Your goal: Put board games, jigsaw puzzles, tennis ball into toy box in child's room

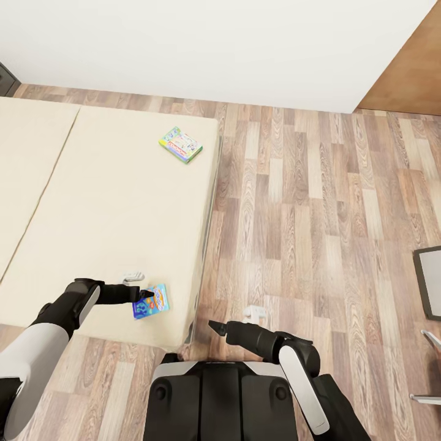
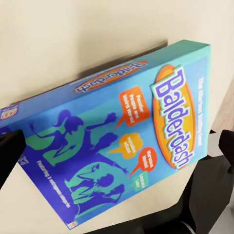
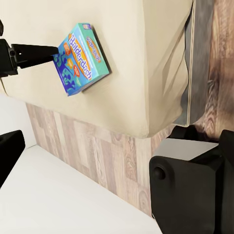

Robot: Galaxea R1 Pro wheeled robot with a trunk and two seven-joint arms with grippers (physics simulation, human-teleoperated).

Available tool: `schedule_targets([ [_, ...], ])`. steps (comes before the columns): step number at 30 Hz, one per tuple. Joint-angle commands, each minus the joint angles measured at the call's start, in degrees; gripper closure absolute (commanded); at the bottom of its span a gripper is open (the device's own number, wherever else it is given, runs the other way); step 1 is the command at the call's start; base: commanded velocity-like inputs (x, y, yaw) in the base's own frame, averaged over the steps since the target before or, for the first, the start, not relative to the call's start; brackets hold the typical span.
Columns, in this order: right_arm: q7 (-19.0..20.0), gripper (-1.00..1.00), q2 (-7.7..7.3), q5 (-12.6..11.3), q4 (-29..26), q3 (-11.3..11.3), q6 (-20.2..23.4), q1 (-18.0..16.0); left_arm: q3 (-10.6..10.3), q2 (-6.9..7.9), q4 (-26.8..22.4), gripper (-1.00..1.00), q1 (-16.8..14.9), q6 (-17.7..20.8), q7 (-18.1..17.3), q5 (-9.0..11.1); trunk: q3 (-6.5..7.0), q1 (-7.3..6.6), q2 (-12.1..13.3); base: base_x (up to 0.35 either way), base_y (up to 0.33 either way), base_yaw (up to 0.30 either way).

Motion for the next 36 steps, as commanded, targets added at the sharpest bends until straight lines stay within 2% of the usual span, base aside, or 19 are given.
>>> schedule_targets([
  [1, 0.31, -1.00, 0.03, 0.30, -0.04, -0.07, 0.27, -0.02, 0.01, 0.02, 1.85, -1.00, 0.06, -0.43, 0.41, -0.31, -0.07, 0.08, -0.04, 0.000, 0.000, 0.000],
  [12, 0.31, -1.00, 0.03, 0.30, -0.04, -0.07, 0.27, -0.02, 0.01, 0.02, 1.81, -1.00, 0.06, -0.43, 0.30, -0.31, 0.02, 0.08, -0.04, 0.000, 0.000, 0.000],
  [36, 0.31, -1.00, 0.03, 0.30, -0.04, -0.07, 0.27, -0.02, 0.01, 0.16, 1.74, -1.00, 0.06, -0.20, 0.28, -0.31, 1.69, 0.08, -0.04, 0.000, 0.000, 0.000],
])
